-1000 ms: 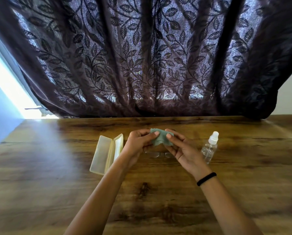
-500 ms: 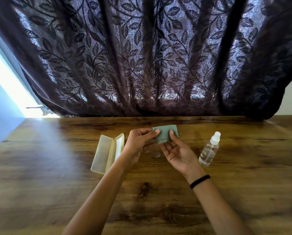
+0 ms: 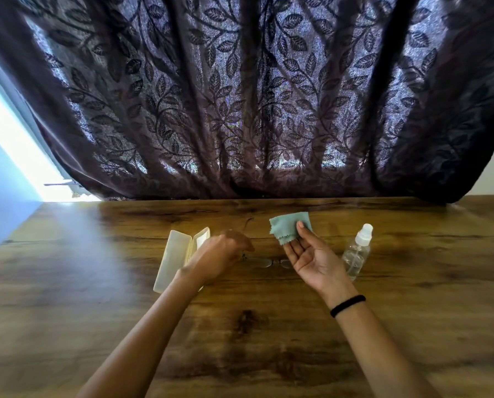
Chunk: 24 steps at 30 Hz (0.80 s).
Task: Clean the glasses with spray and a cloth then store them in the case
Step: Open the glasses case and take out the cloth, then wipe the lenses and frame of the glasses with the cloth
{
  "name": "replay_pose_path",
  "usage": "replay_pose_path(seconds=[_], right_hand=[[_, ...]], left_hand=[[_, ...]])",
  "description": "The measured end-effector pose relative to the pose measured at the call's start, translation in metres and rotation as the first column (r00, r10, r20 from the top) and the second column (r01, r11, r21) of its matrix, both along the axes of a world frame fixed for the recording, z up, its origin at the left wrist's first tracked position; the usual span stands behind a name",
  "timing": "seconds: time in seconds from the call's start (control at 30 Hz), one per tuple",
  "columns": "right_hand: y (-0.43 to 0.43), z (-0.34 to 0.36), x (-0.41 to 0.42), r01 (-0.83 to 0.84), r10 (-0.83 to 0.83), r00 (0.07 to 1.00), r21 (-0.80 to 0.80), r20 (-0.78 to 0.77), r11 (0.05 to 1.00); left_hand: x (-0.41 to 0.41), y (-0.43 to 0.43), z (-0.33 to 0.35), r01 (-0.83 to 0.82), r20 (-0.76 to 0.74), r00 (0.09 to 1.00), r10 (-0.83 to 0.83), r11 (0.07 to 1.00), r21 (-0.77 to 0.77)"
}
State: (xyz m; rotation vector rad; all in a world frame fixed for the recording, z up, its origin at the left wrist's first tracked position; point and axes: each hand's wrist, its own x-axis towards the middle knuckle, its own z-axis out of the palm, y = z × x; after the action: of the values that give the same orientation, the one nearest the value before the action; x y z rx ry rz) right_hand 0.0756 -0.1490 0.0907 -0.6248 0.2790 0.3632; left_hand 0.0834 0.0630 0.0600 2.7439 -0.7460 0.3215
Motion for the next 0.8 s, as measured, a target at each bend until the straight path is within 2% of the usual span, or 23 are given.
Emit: replay_pose_path(seconds=[0.17, 0.23, 0.43, 0.63, 0.73, 0.8], right_hand=[[-0.001, 0.001, -0.003, 0.003, -0.003, 1.0, 0.003, 0.0, 1.0], [-0.003, 0.002, -0.004, 0.005, -0.005, 1.0, 0.013, -0.001, 1.0], [-0.008, 0.005, -0.006, 0.031, -0.031, 0.999, 0.028, 0.004, 0.999], [-0.011, 0.01, -0.006, 0.118, -0.108, 0.985, -0.071, 0.134, 0.99], [-0.011, 0.012, -0.006, 0.191, -0.127, 0.957, -0.239, 0.26, 0.952], [-0.009, 0.012, -0.008, 0.302, -0.122, 0.917, -0.459, 0.38, 0.836]], left_hand=[[-0.009, -0.008, 0.0, 0.15, 0.18, 0.966, -0.187, 0.968, 0.202], [-0.009, -0.009, 0.003, 0.16, 0.207, 0.957, -0.202, 0.966, 0.205], [-0.011, -0.005, 0.011, 0.115, 0.267, 0.956, -0.126, 0.992, 0.056], [-0.008, -0.01, 0.023, -0.051, 0.301, 0.947, 0.109, 0.979, -0.195], [-0.005, -0.014, 0.032, -0.102, 0.322, 0.924, 0.206, 0.945, -0.312], [-0.004, -0.016, 0.036, -0.104, 0.335, 0.914, 0.229, 0.929, -0.354]])
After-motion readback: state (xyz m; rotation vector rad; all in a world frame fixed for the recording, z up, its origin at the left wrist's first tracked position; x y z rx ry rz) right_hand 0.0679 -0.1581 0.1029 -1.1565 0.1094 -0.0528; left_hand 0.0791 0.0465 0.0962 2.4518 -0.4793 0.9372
